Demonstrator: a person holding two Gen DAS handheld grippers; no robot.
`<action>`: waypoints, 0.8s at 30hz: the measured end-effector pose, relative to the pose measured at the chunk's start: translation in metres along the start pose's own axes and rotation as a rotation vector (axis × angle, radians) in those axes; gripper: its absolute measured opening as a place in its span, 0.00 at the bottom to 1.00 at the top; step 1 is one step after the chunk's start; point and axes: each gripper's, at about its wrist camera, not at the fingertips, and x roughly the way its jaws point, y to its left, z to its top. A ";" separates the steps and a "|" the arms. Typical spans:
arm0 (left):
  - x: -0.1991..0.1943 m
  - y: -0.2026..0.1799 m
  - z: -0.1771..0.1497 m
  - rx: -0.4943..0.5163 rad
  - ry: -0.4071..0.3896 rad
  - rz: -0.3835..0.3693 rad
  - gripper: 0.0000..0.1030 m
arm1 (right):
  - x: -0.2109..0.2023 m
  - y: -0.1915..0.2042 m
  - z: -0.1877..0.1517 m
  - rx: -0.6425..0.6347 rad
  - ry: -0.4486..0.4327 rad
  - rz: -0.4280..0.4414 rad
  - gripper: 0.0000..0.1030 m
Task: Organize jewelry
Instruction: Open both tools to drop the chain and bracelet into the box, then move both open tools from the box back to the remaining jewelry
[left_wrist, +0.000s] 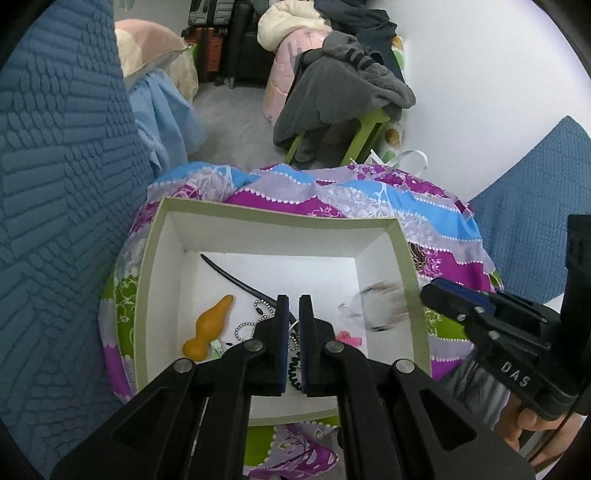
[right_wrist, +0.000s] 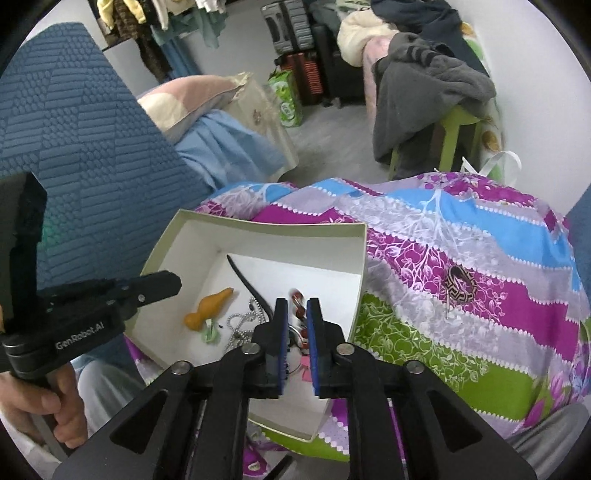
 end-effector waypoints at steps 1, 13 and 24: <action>-0.002 -0.002 0.001 0.001 -0.004 0.007 0.08 | -0.002 0.001 0.001 -0.003 -0.006 0.012 0.25; -0.059 -0.032 0.006 -0.060 -0.178 0.052 0.52 | -0.076 -0.011 0.018 -0.126 -0.159 0.059 0.49; -0.065 -0.084 0.000 -0.107 -0.280 0.014 0.52 | -0.121 -0.059 0.014 -0.135 -0.267 0.031 0.52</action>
